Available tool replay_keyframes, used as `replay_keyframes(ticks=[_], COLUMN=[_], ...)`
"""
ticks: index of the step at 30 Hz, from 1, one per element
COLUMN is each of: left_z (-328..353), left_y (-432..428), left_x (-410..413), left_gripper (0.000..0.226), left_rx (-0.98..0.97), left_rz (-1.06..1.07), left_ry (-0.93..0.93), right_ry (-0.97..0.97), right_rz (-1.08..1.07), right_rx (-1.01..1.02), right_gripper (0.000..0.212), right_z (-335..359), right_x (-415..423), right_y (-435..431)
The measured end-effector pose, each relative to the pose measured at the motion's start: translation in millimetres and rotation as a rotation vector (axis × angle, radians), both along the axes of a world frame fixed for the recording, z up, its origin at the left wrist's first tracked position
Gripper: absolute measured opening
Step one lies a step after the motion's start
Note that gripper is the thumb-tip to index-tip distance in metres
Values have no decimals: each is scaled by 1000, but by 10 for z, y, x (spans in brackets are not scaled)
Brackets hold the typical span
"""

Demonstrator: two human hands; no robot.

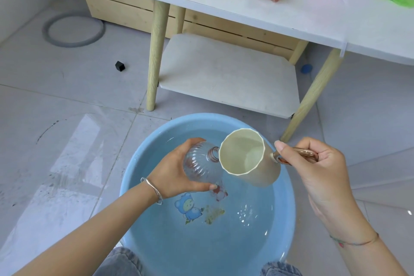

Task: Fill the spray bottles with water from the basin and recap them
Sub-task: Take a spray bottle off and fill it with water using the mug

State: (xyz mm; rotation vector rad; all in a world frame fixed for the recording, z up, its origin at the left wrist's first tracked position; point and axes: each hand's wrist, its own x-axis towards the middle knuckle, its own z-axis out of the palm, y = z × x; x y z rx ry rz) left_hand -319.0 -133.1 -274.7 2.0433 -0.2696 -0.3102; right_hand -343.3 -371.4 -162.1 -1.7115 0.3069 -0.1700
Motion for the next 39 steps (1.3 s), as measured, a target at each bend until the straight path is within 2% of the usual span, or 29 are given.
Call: replay_keyframes(ticks=[39], left_z=[-73], left_y=[4], left_x=[-45], left_gripper=[101], left_rx=[49], left_rz=[-17], left_ry=[66], right_ry=[-105], right_rz=[40], right_rx=[-338], right_gripper=[43], right_z=[156], right_x=[38], right_y=[41])
